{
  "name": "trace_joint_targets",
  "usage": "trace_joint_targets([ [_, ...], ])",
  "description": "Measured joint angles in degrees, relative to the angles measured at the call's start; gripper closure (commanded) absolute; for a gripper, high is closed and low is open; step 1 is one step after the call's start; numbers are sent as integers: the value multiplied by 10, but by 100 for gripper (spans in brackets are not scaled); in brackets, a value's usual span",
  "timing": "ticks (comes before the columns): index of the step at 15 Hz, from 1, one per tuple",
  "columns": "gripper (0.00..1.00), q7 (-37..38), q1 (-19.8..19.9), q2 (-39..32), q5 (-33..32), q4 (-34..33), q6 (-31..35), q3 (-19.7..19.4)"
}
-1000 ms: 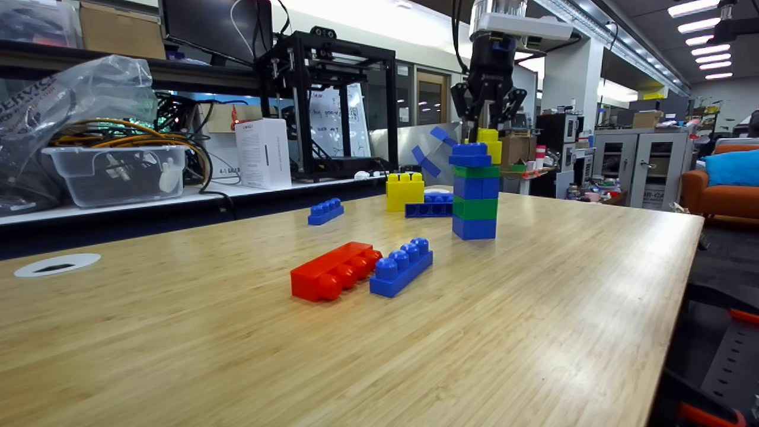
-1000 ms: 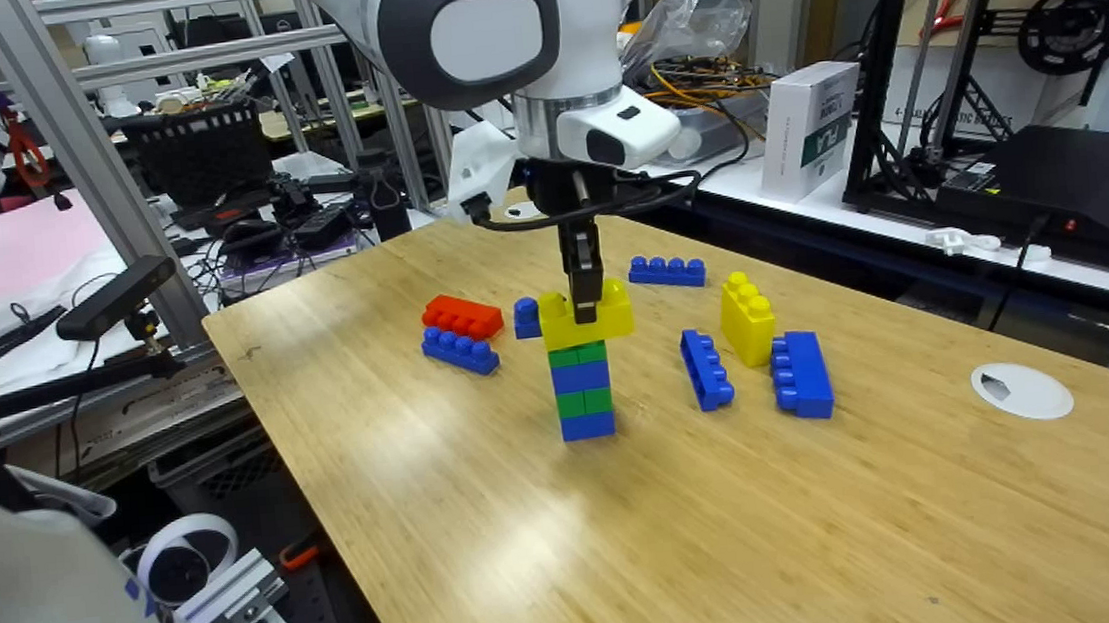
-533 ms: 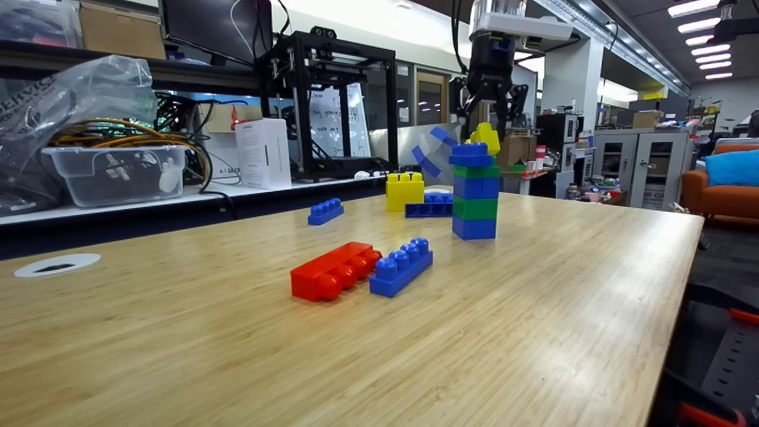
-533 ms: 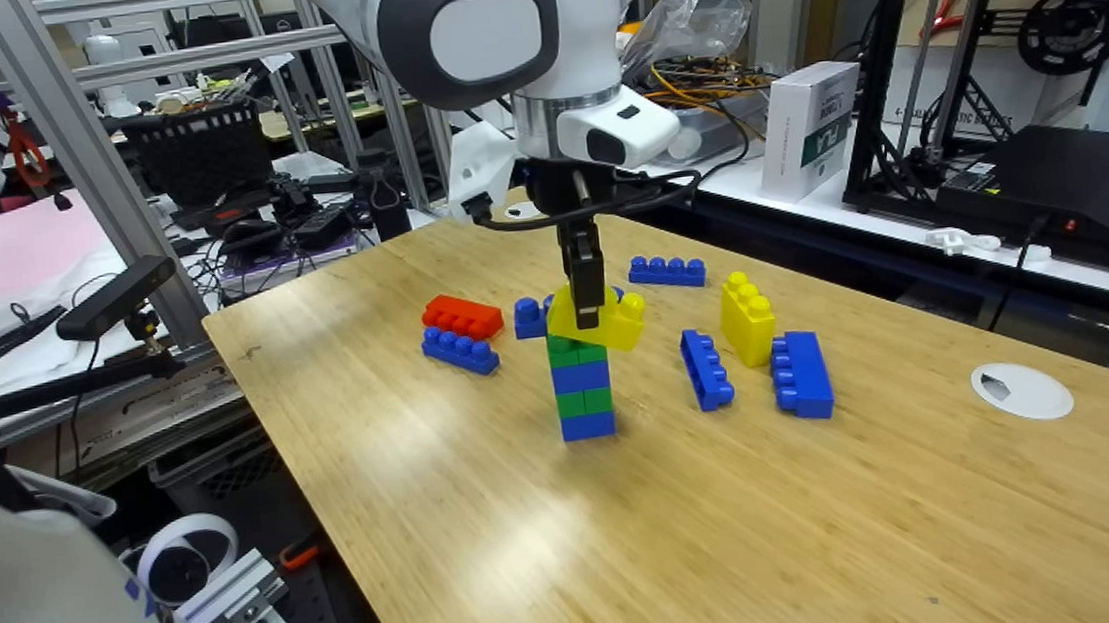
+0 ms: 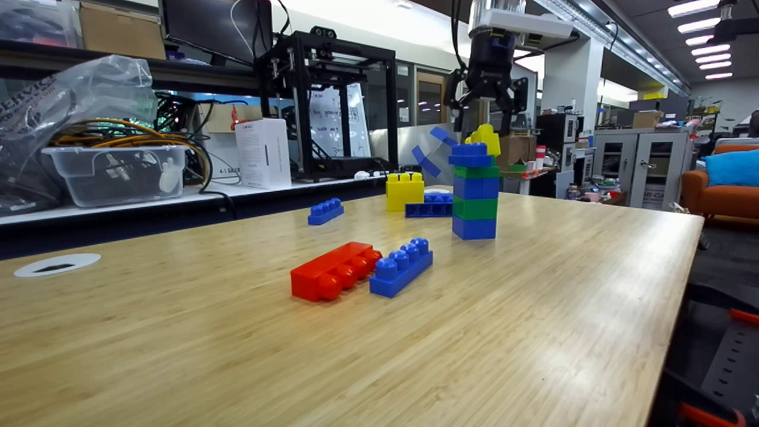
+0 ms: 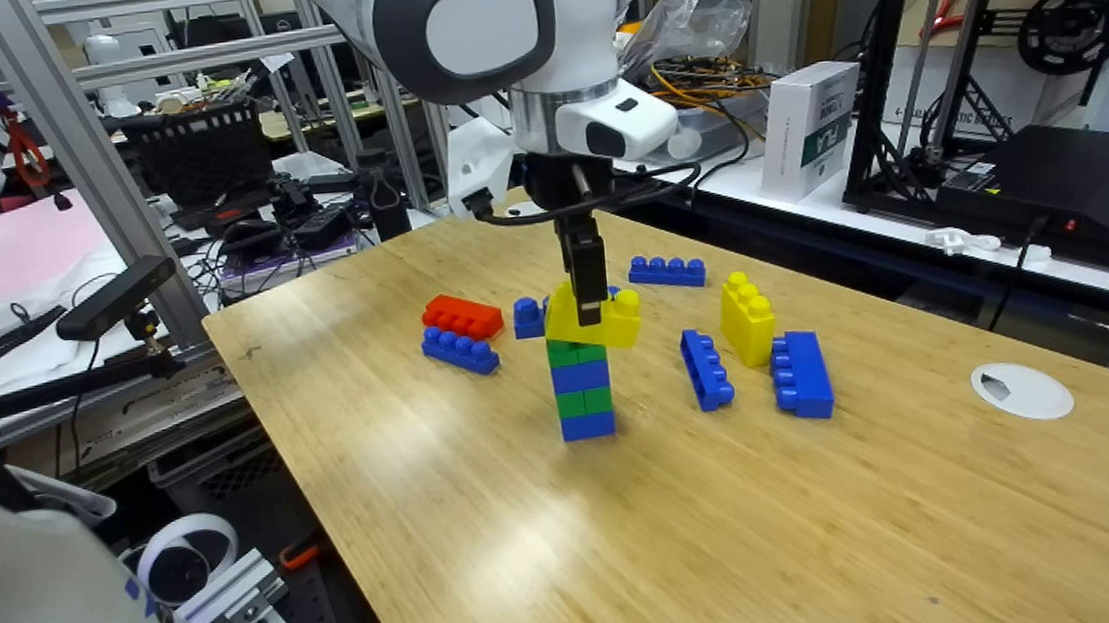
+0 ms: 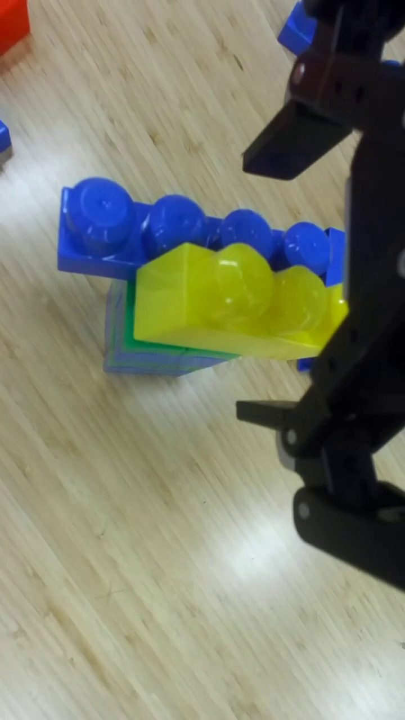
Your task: Pick the yellow block and put it on the green block
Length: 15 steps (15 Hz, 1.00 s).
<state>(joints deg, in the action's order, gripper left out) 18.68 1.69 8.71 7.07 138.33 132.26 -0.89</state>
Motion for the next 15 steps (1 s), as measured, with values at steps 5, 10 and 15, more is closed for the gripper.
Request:
trace_joint_targets([
  [5,28,-18,-6,49,0,-14,-5,4],
  [10,62,-27,-7,88,0,-32,-20,4],
  [15,98,-29,-7,84,7,-40,-53,-2],
])
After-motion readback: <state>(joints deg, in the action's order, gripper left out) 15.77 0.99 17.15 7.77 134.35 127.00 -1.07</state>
